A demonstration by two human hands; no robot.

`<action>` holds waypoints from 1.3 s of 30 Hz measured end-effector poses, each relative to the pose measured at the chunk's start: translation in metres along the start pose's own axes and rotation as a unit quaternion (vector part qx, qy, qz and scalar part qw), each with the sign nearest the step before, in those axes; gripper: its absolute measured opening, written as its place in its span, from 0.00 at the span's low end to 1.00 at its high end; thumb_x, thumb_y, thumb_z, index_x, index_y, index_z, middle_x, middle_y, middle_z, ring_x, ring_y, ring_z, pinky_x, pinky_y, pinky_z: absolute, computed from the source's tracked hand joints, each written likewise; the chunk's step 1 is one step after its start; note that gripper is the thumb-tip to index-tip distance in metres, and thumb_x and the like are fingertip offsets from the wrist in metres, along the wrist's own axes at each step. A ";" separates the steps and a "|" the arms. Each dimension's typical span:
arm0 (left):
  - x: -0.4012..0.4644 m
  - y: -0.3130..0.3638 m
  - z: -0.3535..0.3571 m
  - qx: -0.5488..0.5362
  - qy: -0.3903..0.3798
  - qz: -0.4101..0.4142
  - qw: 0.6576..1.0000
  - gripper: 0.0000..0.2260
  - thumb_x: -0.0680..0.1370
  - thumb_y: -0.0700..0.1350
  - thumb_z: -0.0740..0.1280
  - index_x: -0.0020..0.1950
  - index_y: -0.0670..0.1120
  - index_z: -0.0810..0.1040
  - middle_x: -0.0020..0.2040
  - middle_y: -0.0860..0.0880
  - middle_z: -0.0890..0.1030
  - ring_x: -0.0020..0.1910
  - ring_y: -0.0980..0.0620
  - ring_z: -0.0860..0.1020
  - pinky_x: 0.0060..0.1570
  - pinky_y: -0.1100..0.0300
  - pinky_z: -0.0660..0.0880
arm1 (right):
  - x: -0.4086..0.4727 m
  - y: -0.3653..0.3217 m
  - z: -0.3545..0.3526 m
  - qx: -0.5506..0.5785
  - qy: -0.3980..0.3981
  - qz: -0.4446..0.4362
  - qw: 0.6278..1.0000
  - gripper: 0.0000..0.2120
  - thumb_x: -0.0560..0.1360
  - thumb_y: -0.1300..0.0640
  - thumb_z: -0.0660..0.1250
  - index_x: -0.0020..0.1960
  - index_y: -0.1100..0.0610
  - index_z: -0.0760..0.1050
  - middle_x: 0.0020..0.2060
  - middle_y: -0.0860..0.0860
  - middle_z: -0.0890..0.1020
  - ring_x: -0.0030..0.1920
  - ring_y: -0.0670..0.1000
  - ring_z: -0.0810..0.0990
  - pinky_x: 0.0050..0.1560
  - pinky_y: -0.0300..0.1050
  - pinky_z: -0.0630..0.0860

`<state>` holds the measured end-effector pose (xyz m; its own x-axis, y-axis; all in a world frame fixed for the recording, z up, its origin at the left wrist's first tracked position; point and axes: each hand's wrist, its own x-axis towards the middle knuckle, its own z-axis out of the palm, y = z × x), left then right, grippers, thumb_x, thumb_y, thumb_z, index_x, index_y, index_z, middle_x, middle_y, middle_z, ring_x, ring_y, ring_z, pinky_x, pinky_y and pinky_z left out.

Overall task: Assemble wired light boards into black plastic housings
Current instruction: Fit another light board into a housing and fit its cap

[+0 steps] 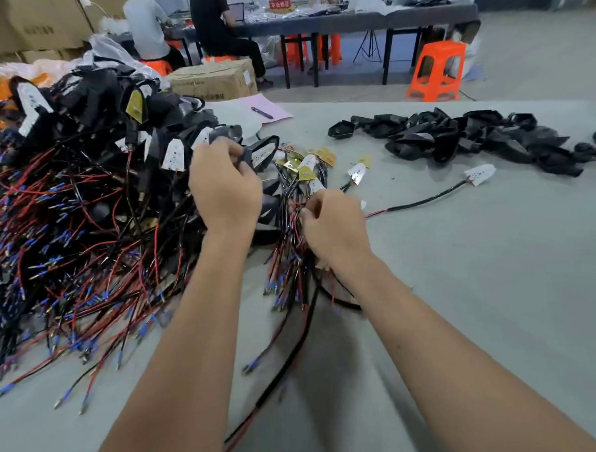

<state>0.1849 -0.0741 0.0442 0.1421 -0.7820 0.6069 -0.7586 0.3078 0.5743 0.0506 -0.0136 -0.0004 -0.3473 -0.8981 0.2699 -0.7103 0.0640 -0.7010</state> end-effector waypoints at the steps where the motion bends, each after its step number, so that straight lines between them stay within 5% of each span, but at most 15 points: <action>1: -0.013 0.018 0.013 -0.044 -0.045 0.013 0.998 0.08 0.76 0.38 0.66 0.52 0.43 0.83 0.47 0.46 0.82 0.50 0.46 0.80 0.53 0.56 0.76 | 0.002 0.015 -0.010 -0.047 0.015 0.016 0.999 0.06 0.80 0.58 0.66 0.50 0.60 0.80 0.44 0.57 0.84 0.47 0.59 0.82 0.47 0.51 0.79; 3: -0.032 0.037 0.031 -0.076 -0.126 0.016 0.989 0.07 0.75 0.36 0.66 0.47 0.43 0.83 0.41 0.49 0.82 0.46 0.47 0.80 0.50 0.52 0.78 | 0.006 0.035 -0.020 -0.109 0.026 0.044 0.993 0.06 0.80 0.58 0.63 0.53 0.58 0.76 0.46 0.58 0.82 0.46 0.62 0.79 0.43 0.52 0.75; 7: -0.061 0.070 0.070 -0.083 -0.235 0.026 0.968 0.08 0.77 0.38 0.65 0.48 0.44 0.84 0.47 0.47 0.84 0.49 0.46 0.80 0.51 0.54 0.76 | 0.011 0.069 -0.049 -0.226 -0.021 0.094 0.969 0.09 0.80 0.52 0.62 0.57 0.54 0.75 0.52 0.58 0.81 0.49 0.62 0.79 0.42 0.48 0.67; 13: -0.075 0.112 0.114 -0.108 -0.334 0.027 0.936 0.09 0.80 0.41 0.65 0.52 0.43 0.85 0.49 0.45 0.85 0.52 0.45 0.81 0.53 0.54 0.77 | -0.001 0.092 -0.091 -0.291 -0.083 0.138 0.943 0.09 0.79 0.52 0.66 0.42 0.54 0.71 0.52 0.57 0.82 0.46 0.59 0.77 0.41 0.46 0.69; 17: -0.094 0.145 0.139 -0.175 -0.414 -0.019 0.893 0.10 0.80 0.41 0.64 0.47 0.40 0.85 0.45 0.41 0.86 0.49 0.40 0.83 0.52 0.50 0.81 | -0.007 0.109 -0.135 -0.216 -0.229 0.168 0.934 0.11 0.76 0.56 0.66 0.35 0.55 0.74 0.29 0.51 0.81 0.27 0.49 0.78 0.25 0.37 0.68; 18: -0.099 0.152 0.143 -0.183 -0.424 -0.028 0.887 0.10 0.79 0.41 0.64 0.46 0.41 0.85 0.45 0.42 0.86 0.49 0.41 0.83 0.52 0.50 0.81 | -0.007 0.113 -0.143 -0.194 -0.206 0.177 0.942 0.10 0.76 0.55 0.66 0.36 0.55 0.76 0.28 0.51 0.81 0.28 0.49 0.79 0.25 0.38 0.68; 21: -0.108 0.169 0.154 -0.230 -0.445 -0.082 0.861 0.12 0.79 0.39 0.62 0.44 0.43 0.85 0.48 0.41 0.86 0.52 0.41 0.83 0.55 0.47 0.81 | -0.003 0.129 -0.154 -0.200 0.010 0.203 0.958 0.12 0.77 0.48 0.65 0.46 0.57 0.77 0.45 0.58 0.82 0.50 0.61 0.82 0.39 0.44 0.70; 23: -0.113 0.178 0.163 -0.249 -0.458 -0.105 0.847 0.13 0.80 0.39 0.61 0.43 0.42 0.84 0.47 0.39 0.86 0.52 0.38 0.83 0.55 0.46 0.81 | -0.001 0.139 -0.149 -0.225 0.026 0.203 0.953 0.14 0.78 0.46 0.63 0.43 0.56 0.71 0.52 0.59 0.82 0.54 0.64 0.81 0.42 0.48 0.69; 26: -0.112 0.188 0.176 -0.163 -0.375 -0.031 0.912 0.09 0.80 0.41 0.62 0.44 0.41 0.81 0.46 0.43 0.85 0.51 0.42 0.81 0.48 0.53 0.76 | 0.004 0.153 -0.145 -0.239 0.020 0.203 0.949 0.18 0.79 0.50 0.65 0.36 0.53 0.60 0.53 0.60 0.82 0.54 0.64 0.81 0.41 0.49 0.68; 29: -0.102 0.198 0.195 -0.094 -0.344 0.058 0.932 0.12 0.81 0.44 0.61 0.62 0.47 0.78 0.58 0.42 0.81 0.60 0.41 0.76 0.58 0.52 0.72 | 0.011 0.168 -0.152 -0.248 0.047 0.213 0.944 0.10 0.77 0.54 0.68 0.44 0.56 0.68 0.54 0.60 0.81 0.54 0.65 0.81 0.41 0.49 0.68; 33: -0.084 0.207 0.228 0.014 -0.400 0.119 0.909 0.25 0.83 0.50 0.58 0.81 0.54 0.59 0.71 0.36 0.64 0.69 0.35 0.62 0.67 0.46 0.63 | 0.015 0.182 -0.160 -0.233 0.075 0.200 0.949 0.10 0.77 0.61 0.63 0.50 0.56 0.61 0.52 0.60 0.79 0.48 0.65 0.77 0.41 0.50 0.65; 35: -0.079 0.207 0.242 0.068 -0.407 0.139 0.900 0.24 0.83 0.54 0.58 0.80 0.56 0.62 0.70 0.37 0.64 0.69 0.36 0.60 0.65 0.47 0.63 | 0.019 0.188 -0.164 -0.228 0.094 0.190 0.950 0.08 0.77 0.65 0.61 0.51 0.56 0.62 0.50 0.60 0.78 0.43 0.61 0.72 0.40 0.51 0.64; 39: -0.077 0.204 0.256 0.080 -0.364 0.170 0.912 0.12 0.82 0.56 0.61 0.58 0.50 0.76 0.63 0.41 0.70 0.65 0.39 0.64 0.60 0.50 0.63 | 0.028 0.195 -0.165 -0.237 0.132 0.197 0.942 0.09 0.78 0.67 0.58 0.57 0.58 0.68 0.51 0.58 0.79 0.42 0.59 0.70 0.40 0.50 0.64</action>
<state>-0.1436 -0.0898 -0.0266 -0.5346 -0.8268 0.1750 -0.7716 0.5620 0.2980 -0.1986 0.0458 -0.0203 -0.7372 -0.6282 0.2486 -0.6658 0.6131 -0.4253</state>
